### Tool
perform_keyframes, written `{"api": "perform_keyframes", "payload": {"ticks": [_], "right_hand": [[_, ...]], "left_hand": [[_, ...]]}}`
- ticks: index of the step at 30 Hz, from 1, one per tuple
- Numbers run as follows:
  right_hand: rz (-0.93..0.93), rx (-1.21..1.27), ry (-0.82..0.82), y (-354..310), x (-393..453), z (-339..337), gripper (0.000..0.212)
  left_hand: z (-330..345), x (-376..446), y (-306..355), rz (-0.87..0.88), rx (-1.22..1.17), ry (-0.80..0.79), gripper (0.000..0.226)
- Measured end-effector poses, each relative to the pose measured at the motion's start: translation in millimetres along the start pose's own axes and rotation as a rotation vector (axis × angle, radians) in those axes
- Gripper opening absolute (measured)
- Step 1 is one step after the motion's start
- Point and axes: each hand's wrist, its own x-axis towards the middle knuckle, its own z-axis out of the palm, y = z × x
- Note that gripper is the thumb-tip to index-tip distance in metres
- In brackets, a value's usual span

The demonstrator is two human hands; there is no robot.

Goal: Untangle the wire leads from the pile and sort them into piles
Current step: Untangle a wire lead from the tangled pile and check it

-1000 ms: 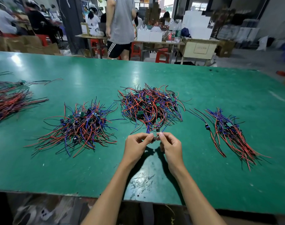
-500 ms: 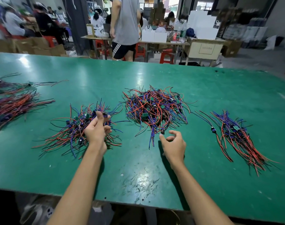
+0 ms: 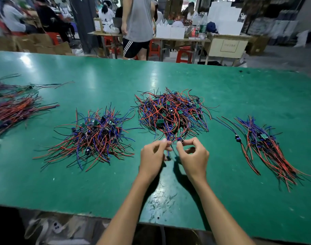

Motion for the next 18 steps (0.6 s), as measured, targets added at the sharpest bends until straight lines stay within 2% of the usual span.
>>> {"api": "perform_keyframes", "payload": {"ticks": [3, 6, 9, 12, 15, 18], "right_hand": [[-0.126, 0.050, -0.051, -2, -14, -6, 0.016], [-0.063, 0.157, -0.114, 0, -16, -11, 0.017], [0.096, 0.263, -0.222, 1, -12, -14, 0.026], [0.098, 0.247, -0.288, 1, -12, -12, 0.034], [0.104, 0.244, -0.271, 4, -11, -10, 0.035], [0.198, 0.383, -0.189, 6, -8, -12, 0.036]], "left_hand": [[10, -1, 3, -0.094, -0.101, -0.098, 0.031], [6, 0, 2, -0.085, -0.172, -0.168, 0.013], [1, -2, -1, -0.029, -0.144, -0.116, 0.013], [1, -8, -7, 0.076, 0.029, -0.076, 0.013], [0, -11, -9, 0.082, -0.001, -0.044, 0.017], [-1, -16, -7, 0.067, -0.088, 0.040, 0.018]]}}
